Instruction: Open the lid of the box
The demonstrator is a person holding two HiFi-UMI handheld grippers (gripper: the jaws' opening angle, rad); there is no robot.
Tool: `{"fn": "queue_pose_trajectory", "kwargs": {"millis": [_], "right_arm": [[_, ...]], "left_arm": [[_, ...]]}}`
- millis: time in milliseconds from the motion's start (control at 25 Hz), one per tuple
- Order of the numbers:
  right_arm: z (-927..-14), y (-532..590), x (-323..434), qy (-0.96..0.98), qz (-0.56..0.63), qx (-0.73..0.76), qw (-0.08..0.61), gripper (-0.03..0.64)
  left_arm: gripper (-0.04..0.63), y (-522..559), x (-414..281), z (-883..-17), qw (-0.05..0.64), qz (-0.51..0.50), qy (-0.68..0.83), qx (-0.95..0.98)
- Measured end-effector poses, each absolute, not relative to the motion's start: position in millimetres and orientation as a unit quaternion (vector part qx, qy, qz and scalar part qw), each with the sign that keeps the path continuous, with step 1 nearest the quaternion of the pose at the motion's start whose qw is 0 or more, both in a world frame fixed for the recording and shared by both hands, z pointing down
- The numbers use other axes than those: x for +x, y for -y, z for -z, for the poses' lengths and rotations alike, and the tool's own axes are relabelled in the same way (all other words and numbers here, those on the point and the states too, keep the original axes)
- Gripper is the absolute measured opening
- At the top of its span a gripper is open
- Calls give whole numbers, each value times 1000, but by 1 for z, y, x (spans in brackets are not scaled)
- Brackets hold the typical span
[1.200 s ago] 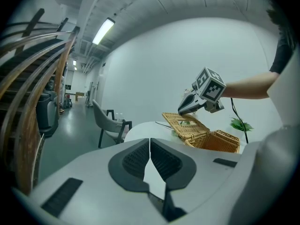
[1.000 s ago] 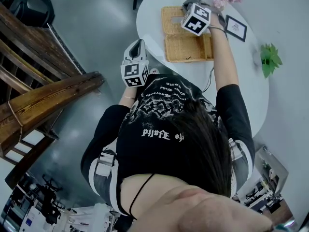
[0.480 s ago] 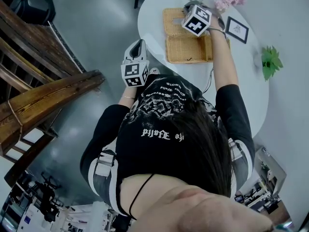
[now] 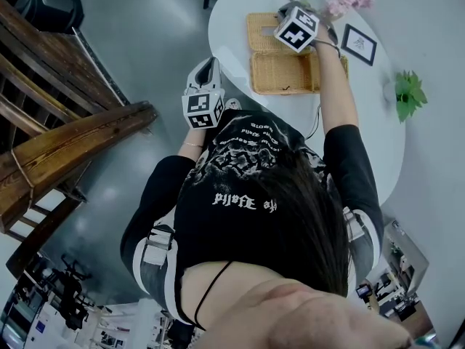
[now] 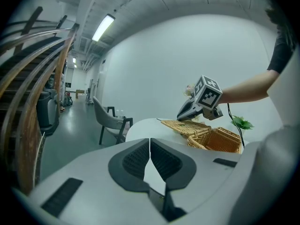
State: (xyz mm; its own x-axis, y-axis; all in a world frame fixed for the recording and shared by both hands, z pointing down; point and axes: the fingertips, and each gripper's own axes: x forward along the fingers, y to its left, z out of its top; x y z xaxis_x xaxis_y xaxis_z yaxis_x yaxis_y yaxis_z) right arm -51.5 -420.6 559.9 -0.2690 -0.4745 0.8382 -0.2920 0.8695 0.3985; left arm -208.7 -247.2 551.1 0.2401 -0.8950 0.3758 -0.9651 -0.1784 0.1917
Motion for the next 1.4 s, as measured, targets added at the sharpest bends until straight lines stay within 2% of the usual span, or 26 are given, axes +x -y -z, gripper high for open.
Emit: {"fn": "queue_pose_trajectory", "kwargs": {"millis": [240,360,560,1400], "right_arm": [[-571,421,-47,794,53,245,554,41],[-574,421,-44,790,37,256,556,141],[-559,427,-37,804,17,305,511,201],[-442,356,-1,862,6,432,265,219]], "left_arm": [[25,247,-208,-553,198,-91,613,760],[25,246,-211,-554,199,-91,615,758],[25,245,-211,-553,196,-91,615,759],[25,227,-169,-521,162,-79,599,780]]}}
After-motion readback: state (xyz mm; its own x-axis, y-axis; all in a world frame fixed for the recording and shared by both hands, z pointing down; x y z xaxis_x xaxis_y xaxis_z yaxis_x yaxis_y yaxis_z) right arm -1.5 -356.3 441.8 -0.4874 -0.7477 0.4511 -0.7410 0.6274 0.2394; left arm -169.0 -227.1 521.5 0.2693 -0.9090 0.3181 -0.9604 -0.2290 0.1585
